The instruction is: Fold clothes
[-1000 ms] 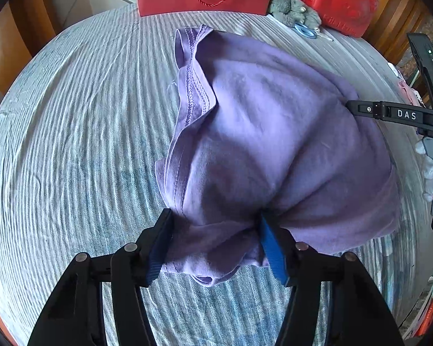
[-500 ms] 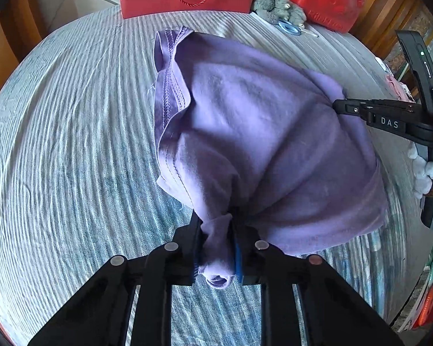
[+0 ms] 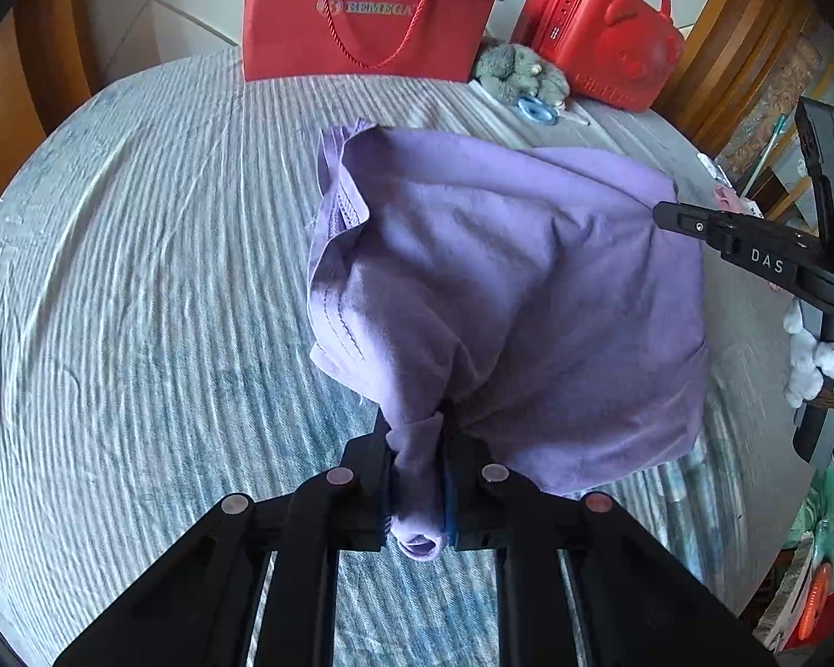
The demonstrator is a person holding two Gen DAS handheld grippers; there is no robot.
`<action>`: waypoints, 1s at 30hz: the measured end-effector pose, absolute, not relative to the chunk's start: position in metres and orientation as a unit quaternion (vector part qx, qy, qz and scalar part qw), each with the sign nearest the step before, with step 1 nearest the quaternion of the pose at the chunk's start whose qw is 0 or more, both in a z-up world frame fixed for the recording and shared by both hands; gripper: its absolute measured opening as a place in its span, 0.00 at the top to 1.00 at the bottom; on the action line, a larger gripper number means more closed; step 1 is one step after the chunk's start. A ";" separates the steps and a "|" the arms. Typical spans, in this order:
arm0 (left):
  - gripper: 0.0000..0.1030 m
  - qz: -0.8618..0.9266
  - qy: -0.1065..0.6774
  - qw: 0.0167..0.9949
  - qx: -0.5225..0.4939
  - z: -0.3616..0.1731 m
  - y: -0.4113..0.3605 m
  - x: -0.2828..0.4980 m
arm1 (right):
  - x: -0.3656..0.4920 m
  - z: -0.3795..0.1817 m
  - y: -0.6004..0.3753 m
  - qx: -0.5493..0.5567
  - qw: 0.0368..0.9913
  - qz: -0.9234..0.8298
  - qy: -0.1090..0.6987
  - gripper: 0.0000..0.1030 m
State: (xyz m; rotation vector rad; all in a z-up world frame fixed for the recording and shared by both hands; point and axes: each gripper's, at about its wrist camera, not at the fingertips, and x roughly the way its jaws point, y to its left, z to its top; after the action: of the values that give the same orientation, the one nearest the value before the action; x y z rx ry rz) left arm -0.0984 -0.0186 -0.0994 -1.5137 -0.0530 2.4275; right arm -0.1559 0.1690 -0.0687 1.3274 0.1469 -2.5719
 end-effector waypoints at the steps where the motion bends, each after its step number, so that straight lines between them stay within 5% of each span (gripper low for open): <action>1: 0.88 0.845 -0.019 0.141 -0.516 -0.091 -0.019 -0.094 | -0.153 -0.060 0.169 0.444 0.122 -0.886 0.057 0.93; 13: 0.88 0.868 -0.004 0.161 -0.470 -0.026 0.020 -0.065 | -0.124 0.008 0.229 0.377 0.107 -0.918 0.058 0.93; 30: 0.88 0.841 0.043 0.288 -0.455 -0.005 0.252 -0.078 | -0.073 0.027 0.442 0.392 -0.033 -0.919 0.021 0.93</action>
State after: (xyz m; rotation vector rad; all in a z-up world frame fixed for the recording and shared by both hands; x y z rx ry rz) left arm -0.0781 0.2519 -0.0051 -1.2162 0.1156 2.2472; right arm -0.0726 0.4421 0.0275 1.2584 0.0686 -2.9500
